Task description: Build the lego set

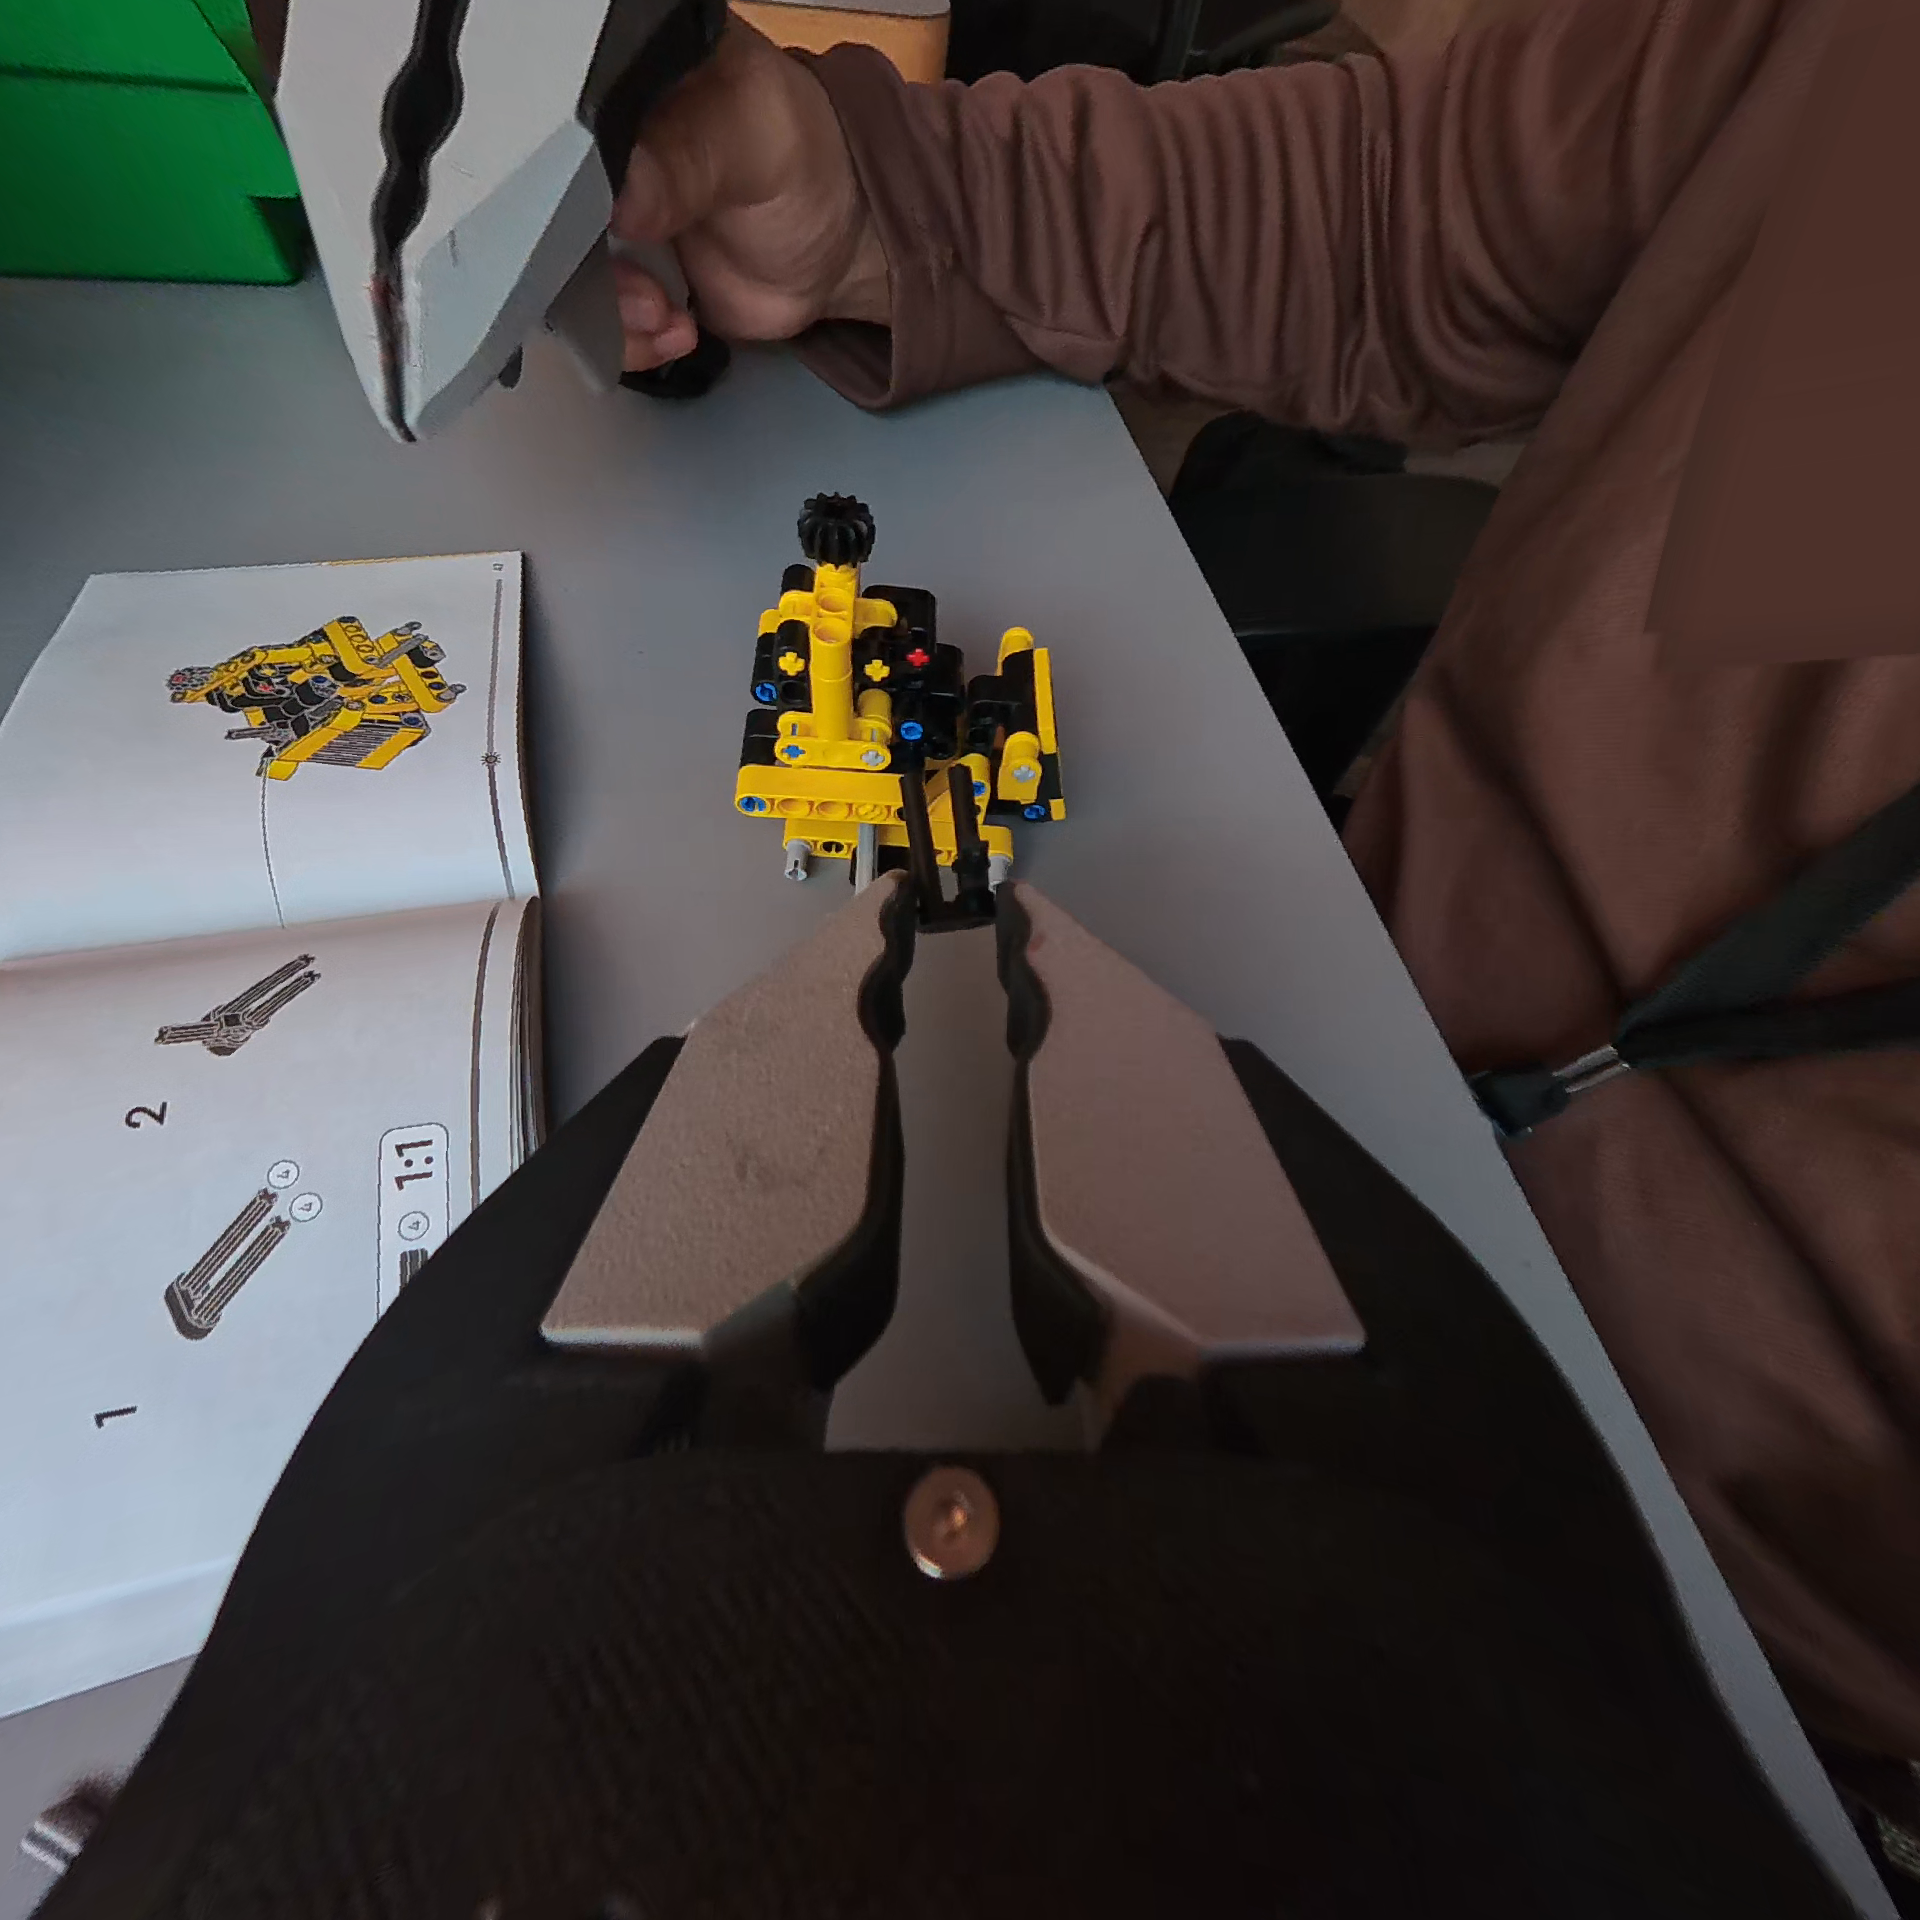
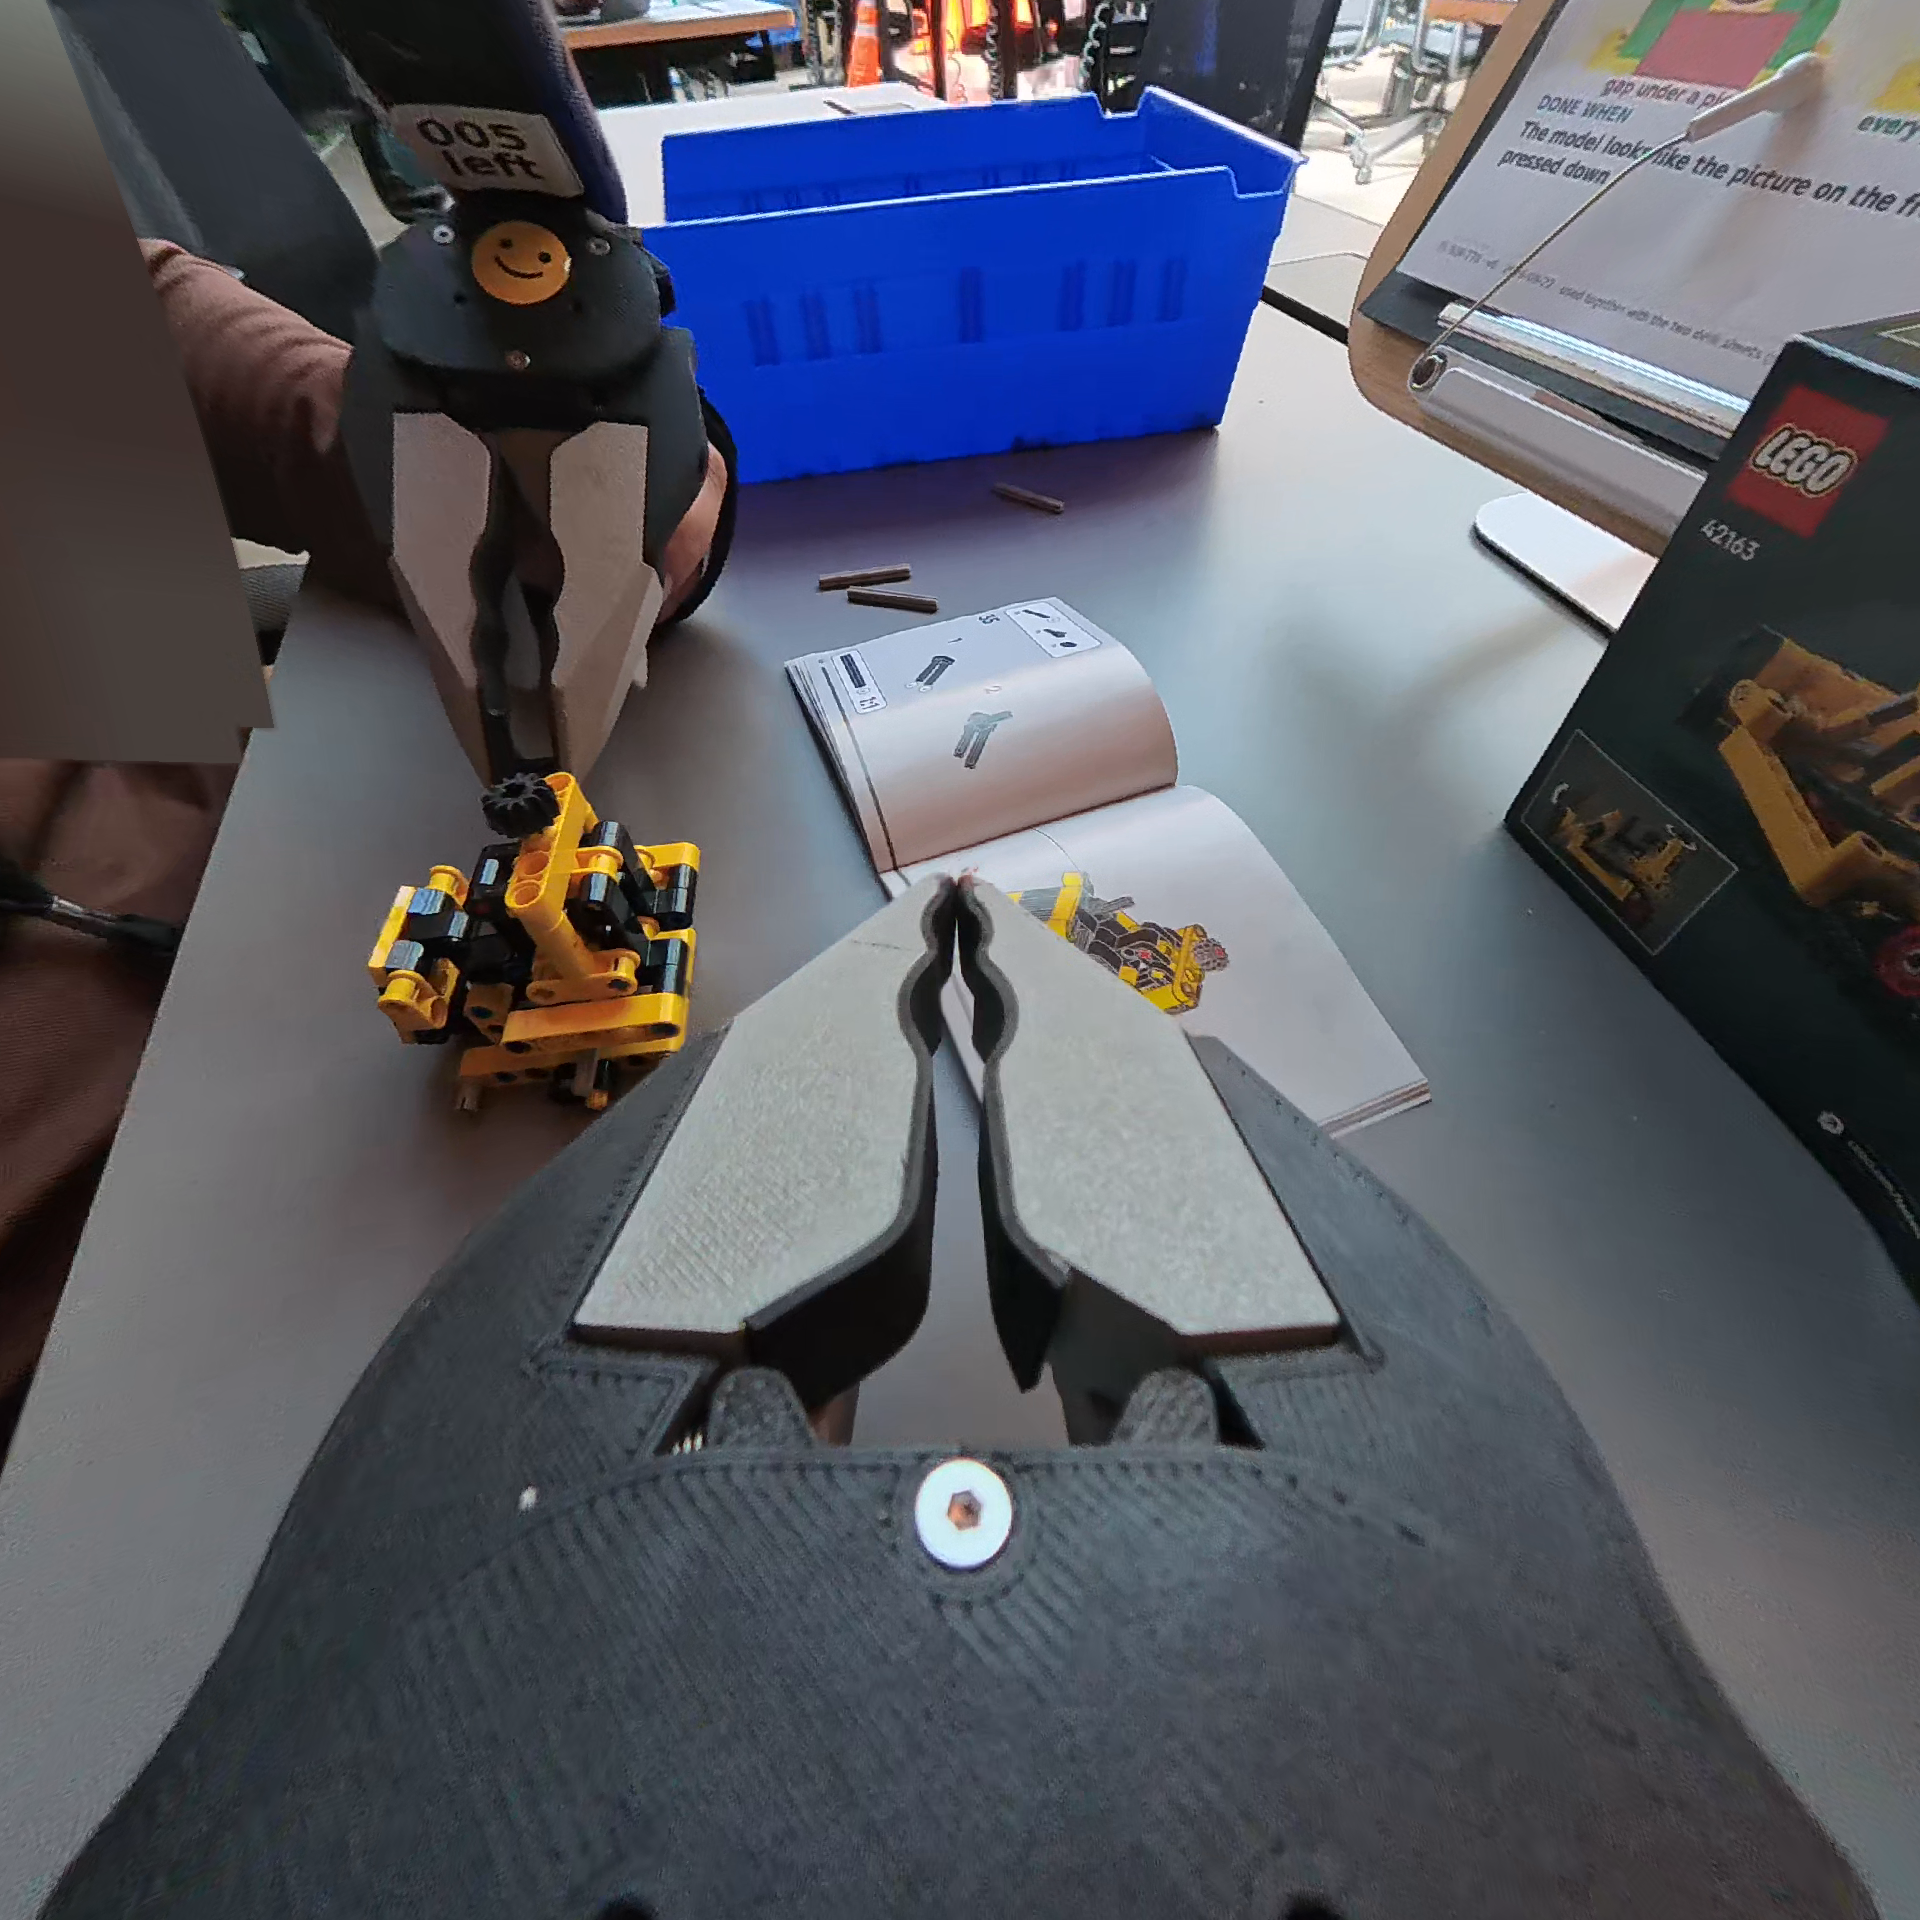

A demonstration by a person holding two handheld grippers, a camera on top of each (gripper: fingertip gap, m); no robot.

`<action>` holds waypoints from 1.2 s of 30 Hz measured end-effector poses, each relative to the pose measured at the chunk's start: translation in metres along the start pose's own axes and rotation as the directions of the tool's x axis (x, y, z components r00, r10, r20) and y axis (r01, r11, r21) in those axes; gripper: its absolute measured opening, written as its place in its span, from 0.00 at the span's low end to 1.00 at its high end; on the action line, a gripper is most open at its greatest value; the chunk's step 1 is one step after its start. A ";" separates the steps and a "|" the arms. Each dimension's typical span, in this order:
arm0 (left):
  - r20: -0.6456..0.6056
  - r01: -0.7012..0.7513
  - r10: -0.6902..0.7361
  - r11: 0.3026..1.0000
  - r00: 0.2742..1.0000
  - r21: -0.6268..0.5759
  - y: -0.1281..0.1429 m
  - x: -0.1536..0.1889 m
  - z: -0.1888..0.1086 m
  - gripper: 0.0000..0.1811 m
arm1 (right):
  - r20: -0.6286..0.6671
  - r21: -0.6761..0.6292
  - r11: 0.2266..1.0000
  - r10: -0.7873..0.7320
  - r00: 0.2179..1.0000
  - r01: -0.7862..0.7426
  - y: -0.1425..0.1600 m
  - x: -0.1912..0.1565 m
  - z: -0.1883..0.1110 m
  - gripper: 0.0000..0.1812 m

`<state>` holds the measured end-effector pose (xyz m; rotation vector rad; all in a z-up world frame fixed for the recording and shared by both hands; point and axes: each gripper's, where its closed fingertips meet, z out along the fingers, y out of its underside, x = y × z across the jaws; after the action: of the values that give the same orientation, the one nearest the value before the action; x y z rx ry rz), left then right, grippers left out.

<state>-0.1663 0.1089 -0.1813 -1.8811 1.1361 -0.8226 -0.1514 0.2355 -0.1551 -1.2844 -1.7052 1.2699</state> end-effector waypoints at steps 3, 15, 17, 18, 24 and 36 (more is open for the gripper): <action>0.002 -0.002 0.002 1.000 1.000 -0.007 0.001 0.000 0.001 0.07 | -0.020 -0.002 1.000 0.009 1.000 -0.009 0.000 0.006 -0.001 0.00; -0.015 0.000 0.000 1.000 1.000 -0.017 0.002 0.000 0.001 0.07 | -0.027 0.032 0.999 0.038 0.999 -0.037 -0.008 0.016 -0.003 0.00; -0.014 0.001 -0.001 1.000 1.000 -0.015 0.002 0.000 0.001 0.07 | -0.029 0.024 0.999 0.030 0.999 -0.029 -0.007 0.015 -0.002 0.00; -0.013 0.002 -0.002 1.000 1.000 -0.015 0.002 0.000 0.001 0.07 | -0.030 0.021 0.999 0.028 0.999 -0.028 -0.006 0.015 -0.002 0.00; -0.008 0.000 0.000 1.000 1.000 -0.017 0.002 -0.001 0.001 0.07 | -0.037 0.019 0.999 0.038 0.999 -0.037 -0.004 0.018 -0.002 0.00; -0.003 -0.008 0.008 1.000 1.000 -0.025 0.003 -0.001 0.002 0.07 | -0.042 0.009 0.999 0.034 0.999 -0.034 -0.003 0.018 -0.001 0.00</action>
<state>-0.1663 0.1093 -0.1849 -1.8951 1.1595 -0.8109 -0.1571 0.2528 -0.1527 -1.3314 -1.6541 1.2593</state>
